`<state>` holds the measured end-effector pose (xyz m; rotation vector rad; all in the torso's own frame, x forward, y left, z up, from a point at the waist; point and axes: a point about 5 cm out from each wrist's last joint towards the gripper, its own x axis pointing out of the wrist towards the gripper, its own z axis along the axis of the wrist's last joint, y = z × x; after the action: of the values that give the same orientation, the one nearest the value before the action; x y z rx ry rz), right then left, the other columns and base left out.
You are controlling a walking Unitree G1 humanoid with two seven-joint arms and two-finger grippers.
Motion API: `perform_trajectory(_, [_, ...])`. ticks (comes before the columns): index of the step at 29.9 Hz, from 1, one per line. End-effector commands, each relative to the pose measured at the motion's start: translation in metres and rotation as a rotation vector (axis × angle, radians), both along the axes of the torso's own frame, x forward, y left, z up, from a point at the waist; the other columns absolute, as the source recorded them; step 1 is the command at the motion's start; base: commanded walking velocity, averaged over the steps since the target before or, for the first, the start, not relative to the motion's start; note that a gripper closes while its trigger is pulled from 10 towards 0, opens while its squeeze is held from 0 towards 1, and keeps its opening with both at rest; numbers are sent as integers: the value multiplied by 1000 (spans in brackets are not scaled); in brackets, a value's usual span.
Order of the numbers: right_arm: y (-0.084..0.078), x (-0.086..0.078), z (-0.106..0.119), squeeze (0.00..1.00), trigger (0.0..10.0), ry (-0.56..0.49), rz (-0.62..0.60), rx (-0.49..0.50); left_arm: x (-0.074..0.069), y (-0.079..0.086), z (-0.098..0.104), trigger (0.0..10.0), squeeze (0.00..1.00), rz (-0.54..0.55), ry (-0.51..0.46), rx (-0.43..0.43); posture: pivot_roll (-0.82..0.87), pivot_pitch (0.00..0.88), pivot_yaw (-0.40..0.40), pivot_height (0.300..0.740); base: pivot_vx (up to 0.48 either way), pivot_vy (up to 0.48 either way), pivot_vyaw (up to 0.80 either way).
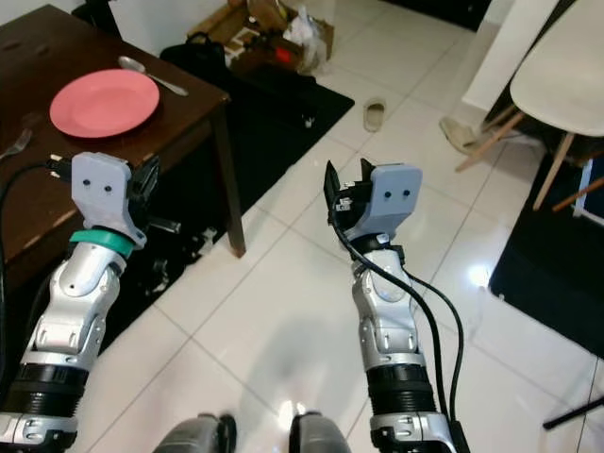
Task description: Setting the table
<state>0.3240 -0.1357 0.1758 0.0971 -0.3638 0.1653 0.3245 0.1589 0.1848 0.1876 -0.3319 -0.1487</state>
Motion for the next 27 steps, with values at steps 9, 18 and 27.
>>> perform_trajectory(9, [1,-1,-2,0,10000,6,14,2,-1,1,4,10000,0,21,-32,24,-29,111,71,740,480,0,0])
perform_trajectory(18, [11,-1,11,0,10000,-37,57,-7,-2,8,31,10000,0,64,-136,29,-24,114,69,740,480,0,0])
perform_trajectory(27, [10,2,14,0,10000,-40,53,5,-3,7,37,10000,0,62,-158,25,-21,116,68,740,480,0,410])
